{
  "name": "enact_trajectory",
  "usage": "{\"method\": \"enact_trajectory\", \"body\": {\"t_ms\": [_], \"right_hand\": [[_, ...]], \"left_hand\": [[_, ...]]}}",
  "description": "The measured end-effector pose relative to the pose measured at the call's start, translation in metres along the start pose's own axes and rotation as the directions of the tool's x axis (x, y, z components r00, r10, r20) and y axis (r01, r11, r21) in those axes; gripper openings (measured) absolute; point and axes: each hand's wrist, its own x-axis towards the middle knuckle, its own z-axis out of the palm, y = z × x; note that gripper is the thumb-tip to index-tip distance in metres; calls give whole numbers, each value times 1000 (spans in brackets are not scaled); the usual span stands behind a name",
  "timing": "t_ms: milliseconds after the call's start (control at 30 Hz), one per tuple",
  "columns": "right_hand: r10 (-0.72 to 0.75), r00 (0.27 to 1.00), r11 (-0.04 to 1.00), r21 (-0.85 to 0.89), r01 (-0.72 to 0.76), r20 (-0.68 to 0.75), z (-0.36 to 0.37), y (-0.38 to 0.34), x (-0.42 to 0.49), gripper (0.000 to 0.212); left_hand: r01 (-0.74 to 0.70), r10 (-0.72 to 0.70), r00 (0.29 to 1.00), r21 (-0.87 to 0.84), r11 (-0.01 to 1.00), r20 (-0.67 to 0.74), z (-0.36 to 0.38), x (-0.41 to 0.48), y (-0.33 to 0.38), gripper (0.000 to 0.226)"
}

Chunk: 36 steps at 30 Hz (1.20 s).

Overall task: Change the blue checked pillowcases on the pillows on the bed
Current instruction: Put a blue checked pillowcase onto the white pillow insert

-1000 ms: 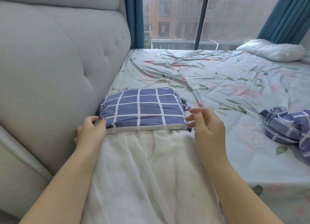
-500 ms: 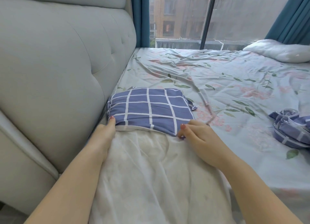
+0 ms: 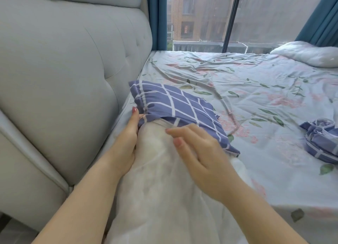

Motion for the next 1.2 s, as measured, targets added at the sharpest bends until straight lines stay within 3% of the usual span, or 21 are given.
{"method": "enact_trajectory", "body": {"t_ms": [133,233,367,500,600,700,833,933,1033,1100,1200], "right_hand": [[113,989,973,-215,-89,100,20,-20,-7,62],[251,960,953,-205,-222,126,30,-23,-5,67],[295,941,953,-129,-276,164,34,-16,1,72],[276,947,961,-74,-268,161,40,-6,-1,79],[278,954,953,-158,-259,115,47,2,0,84],[333,936,933,-183,-309,116,48,5,5,85],[407,907,900,-220,-377,107,43,4,7,87],[494,869,869,-47,-493,30,36,5,14,87],[473,880,881,-12,-473,50,36,5,15,84],[439,886,898,-84,-431,150,39,0,11,79],[274,900,947,-261,-190,338,44,-3,3,81]], "left_hand": [[-67,60,988,43,997,142,3,-7,1,64],[-108,81,976,127,986,202,11,-8,6,68],[-169,105,961,247,954,255,2,7,-1,66],[-110,78,993,422,900,92,4,0,6,65],[-278,287,954,600,750,83,-3,-21,3,70],[-300,364,930,677,672,52,-2,-33,7,82],[-184,179,981,643,743,75,3,-53,14,71],[-96,38,994,682,725,100,-1,-55,15,84],[35,5,998,649,760,-59,-8,-48,13,99],[78,80,972,623,778,-222,-18,-41,10,90],[5,333,896,757,653,-293,-34,-28,3,76]]}}
